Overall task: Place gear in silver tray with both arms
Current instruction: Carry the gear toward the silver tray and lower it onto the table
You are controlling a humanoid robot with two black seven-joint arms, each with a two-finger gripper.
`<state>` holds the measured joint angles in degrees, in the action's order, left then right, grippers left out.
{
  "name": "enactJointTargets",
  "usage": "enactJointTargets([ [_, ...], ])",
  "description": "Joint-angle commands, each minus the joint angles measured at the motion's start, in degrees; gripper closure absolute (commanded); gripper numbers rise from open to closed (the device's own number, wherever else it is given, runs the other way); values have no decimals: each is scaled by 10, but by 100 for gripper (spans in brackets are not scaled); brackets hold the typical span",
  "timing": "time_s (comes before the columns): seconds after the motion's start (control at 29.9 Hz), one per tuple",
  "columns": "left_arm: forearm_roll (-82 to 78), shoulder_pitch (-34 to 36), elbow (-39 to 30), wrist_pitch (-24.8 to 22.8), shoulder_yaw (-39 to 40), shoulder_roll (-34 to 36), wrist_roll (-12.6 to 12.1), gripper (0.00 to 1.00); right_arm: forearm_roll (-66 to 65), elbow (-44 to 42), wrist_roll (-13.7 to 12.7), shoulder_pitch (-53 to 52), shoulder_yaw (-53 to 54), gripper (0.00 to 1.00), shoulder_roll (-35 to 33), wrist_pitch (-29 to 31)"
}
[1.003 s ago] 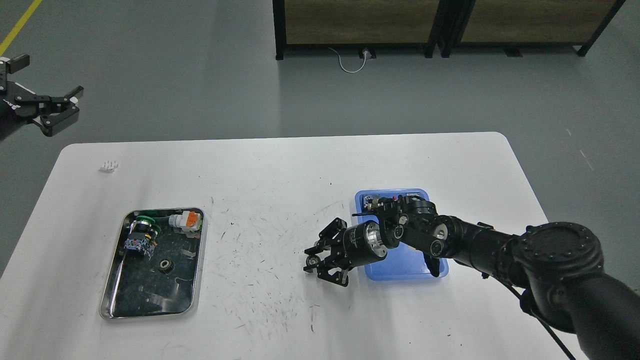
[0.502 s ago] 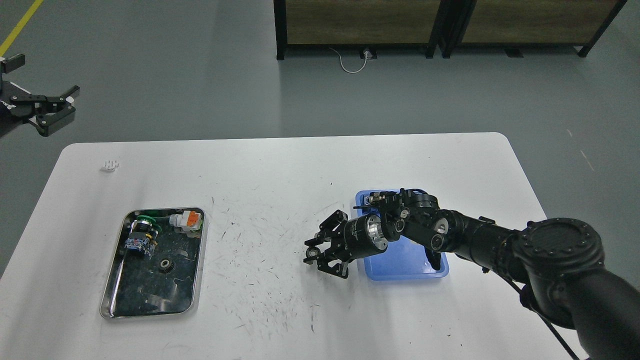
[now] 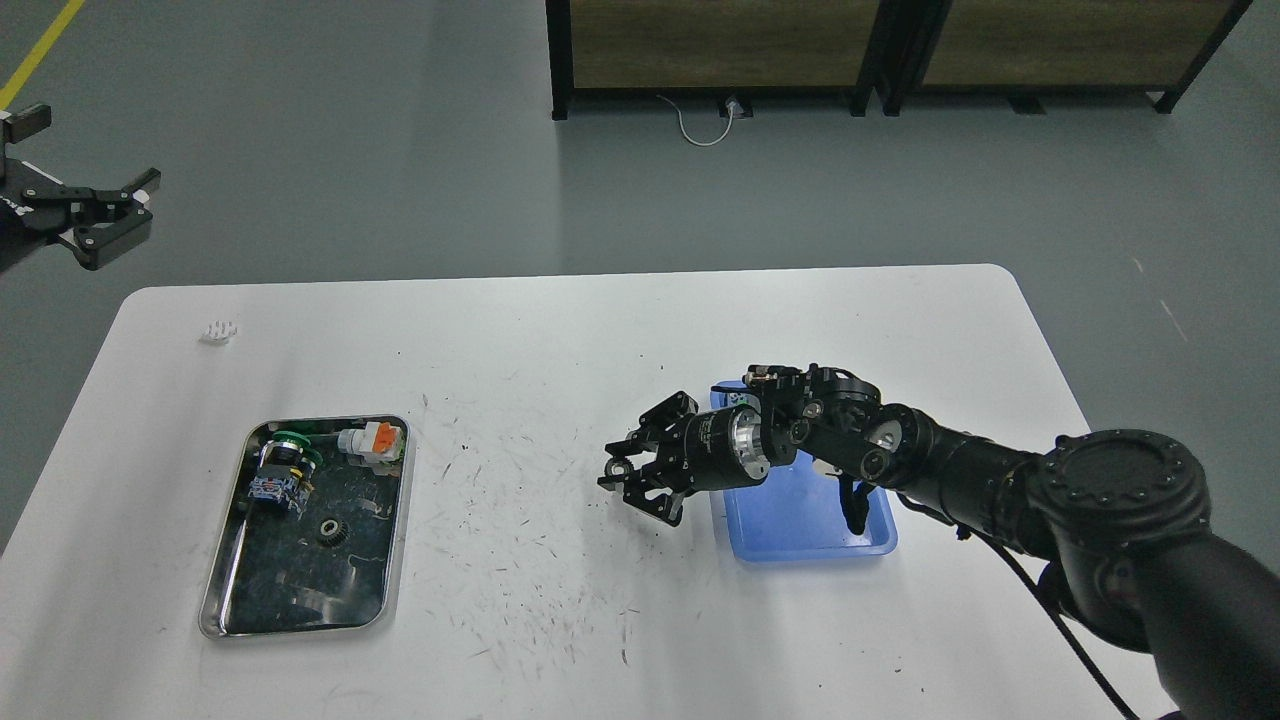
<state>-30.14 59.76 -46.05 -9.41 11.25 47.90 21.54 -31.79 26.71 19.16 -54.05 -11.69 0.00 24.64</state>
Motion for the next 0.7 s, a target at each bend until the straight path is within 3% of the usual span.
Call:
enactJointTargets([
  [0.0, 0, -1, 0, 0, 0, 1, 0, 2, 9, 7, -1, 2, -3, 62, 0, 5],
  [0.5, 0, -2, 1, 1, 0, -2, 0, 2, 3, 41, 8, 4, -18, 60, 0, 34],
  [0.6, 0, -1, 1, 1, 0, -2, 0, 2, 3, 40, 8, 3, -17, 53, 0, 34],
  [0.67, 0, -1, 1, 1, 0, -3, 0, 2, 4, 36, 7, 1, -10, 39, 0, 34],
])
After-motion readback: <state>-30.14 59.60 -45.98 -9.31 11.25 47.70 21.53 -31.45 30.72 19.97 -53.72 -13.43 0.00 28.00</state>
